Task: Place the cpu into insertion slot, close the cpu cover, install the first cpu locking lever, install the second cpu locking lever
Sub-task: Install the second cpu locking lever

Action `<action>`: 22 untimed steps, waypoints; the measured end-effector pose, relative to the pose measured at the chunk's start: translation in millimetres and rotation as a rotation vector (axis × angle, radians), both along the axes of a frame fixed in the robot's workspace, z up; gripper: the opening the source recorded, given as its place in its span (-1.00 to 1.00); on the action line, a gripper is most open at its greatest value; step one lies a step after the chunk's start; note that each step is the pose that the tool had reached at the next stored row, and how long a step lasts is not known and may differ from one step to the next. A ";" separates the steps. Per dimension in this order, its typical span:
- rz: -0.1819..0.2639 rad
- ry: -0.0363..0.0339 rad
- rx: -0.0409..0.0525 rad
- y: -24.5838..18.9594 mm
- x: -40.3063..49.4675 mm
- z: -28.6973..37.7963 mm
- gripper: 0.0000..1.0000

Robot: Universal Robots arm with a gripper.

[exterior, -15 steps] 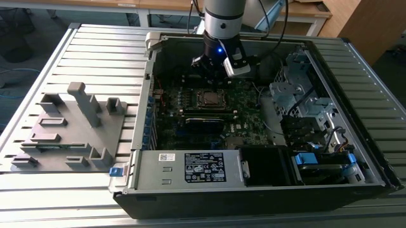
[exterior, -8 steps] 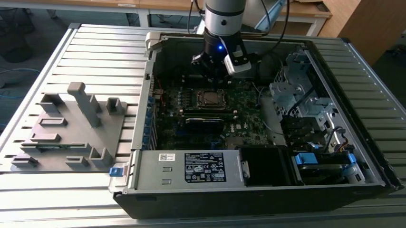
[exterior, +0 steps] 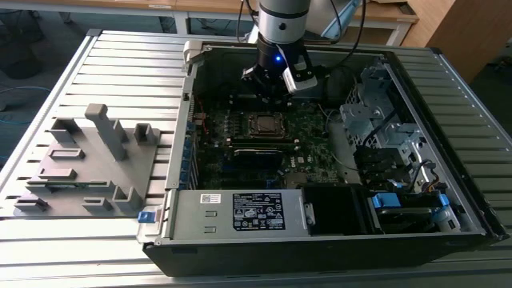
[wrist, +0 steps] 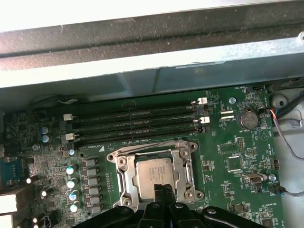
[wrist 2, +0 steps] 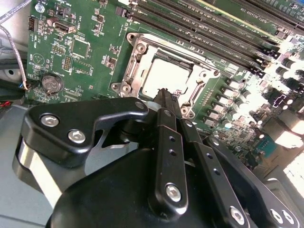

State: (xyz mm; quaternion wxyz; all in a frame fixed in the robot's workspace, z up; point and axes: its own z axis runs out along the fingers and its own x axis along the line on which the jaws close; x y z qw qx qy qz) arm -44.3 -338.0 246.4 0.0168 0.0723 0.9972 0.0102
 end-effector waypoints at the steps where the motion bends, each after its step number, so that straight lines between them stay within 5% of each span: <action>1: 0.000 -0.0001 0.0001 0.0 0.0 0.0 -0.80; 15: 0.000 -0.0001 0.0004 -10.3 0.0 0.1 -0.80; 22: 0.000 0.0000 0.0005 -11.7 0.0 0.1 -0.80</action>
